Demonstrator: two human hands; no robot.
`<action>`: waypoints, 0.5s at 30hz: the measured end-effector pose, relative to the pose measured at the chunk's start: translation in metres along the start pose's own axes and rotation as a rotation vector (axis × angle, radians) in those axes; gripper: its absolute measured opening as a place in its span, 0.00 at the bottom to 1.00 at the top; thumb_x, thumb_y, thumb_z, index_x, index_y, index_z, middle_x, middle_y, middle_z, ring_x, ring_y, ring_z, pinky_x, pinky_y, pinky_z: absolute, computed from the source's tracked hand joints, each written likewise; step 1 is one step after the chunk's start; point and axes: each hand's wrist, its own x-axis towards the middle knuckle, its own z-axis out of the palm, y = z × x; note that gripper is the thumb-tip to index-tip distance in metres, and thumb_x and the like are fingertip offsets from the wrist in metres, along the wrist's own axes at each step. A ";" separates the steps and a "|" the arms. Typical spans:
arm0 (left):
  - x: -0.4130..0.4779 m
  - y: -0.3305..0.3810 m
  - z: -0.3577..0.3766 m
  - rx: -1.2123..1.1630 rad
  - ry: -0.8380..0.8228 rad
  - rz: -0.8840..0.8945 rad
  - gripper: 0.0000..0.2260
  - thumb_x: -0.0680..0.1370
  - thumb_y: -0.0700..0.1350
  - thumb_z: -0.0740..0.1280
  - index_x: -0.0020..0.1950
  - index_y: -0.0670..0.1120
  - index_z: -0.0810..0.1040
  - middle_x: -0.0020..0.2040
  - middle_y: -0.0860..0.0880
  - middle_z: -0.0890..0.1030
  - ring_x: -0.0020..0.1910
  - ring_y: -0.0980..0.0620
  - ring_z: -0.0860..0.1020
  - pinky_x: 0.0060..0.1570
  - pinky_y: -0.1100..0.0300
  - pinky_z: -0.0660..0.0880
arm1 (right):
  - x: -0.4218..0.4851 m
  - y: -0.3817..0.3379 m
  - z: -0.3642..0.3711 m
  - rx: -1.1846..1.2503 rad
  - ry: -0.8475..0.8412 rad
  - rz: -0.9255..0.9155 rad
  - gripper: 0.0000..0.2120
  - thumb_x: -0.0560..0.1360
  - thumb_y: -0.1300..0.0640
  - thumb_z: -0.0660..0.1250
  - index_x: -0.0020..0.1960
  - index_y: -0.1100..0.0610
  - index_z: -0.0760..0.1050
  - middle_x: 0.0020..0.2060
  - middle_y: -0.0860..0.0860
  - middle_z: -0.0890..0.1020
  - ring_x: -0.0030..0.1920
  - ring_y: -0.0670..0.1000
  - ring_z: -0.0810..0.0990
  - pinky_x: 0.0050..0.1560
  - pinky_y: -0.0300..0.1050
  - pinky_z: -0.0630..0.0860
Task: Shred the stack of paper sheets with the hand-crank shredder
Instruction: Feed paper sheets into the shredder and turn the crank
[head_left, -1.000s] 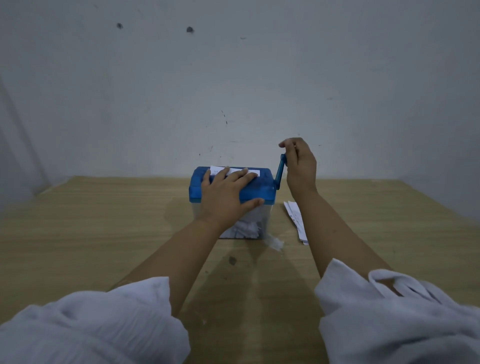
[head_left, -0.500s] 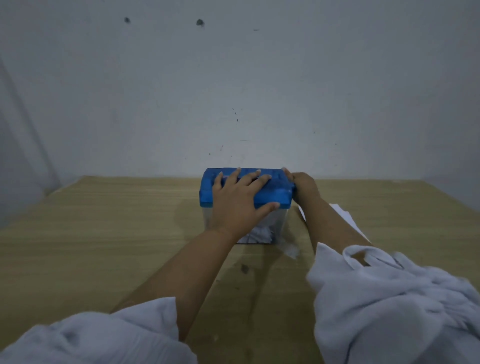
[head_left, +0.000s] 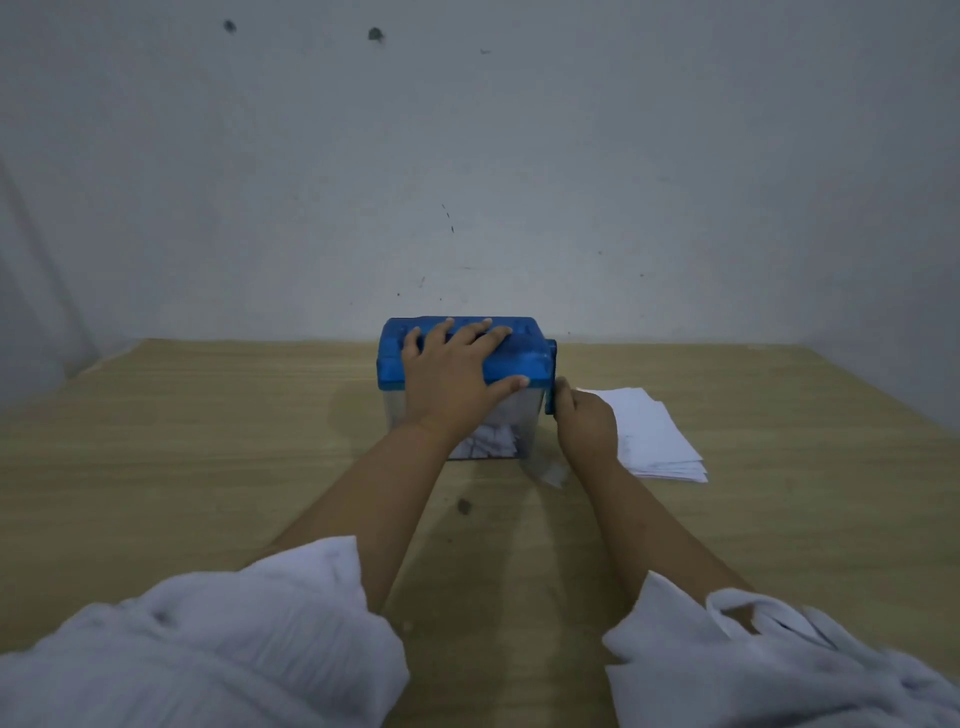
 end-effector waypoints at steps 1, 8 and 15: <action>0.000 0.000 0.000 0.001 -0.004 -0.001 0.28 0.75 0.67 0.57 0.74 0.60 0.60 0.74 0.58 0.62 0.74 0.49 0.56 0.72 0.46 0.47 | -0.004 0.000 -0.003 0.009 0.017 -0.013 0.25 0.82 0.50 0.50 0.36 0.65 0.73 0.32 0.55 0.74 0.37 0.54 0.72 0.37 0.44 0.64; 0.000 0.000 0.000 0.012 0.009 0.005 0.27 0.75 0.66 0.57 0.73 0.60 0.61 0.74 0.57 0.63 0.74 0.49 0.57 0.72 0.46 0.47 | -0.011 -0.029 -0.028 0.137 0.248 -0.162 0.26 0.82 0.55 0.54 0.25 0.55 0.59 0.21 0.49 0.64 0.25 0.47 0.62 0.29 0.45 0.57; 0.001 -0.002 0.003 0.018 0.031 0.027 0.28 0.75 0.66 0.57 0.73 0.60 0.61 0.74 0.58 0.63 0.73 0.49 0.58 0.71 0.47 0.48 | 0.001 -0.040 -0.037 0.145 0.307 -0.265 0.28 0.82 0.55 0.53 0.23 0.54 0.57 0.19 0.48 0.61 0.23 0.46 0.59 0.25 0.40 0.53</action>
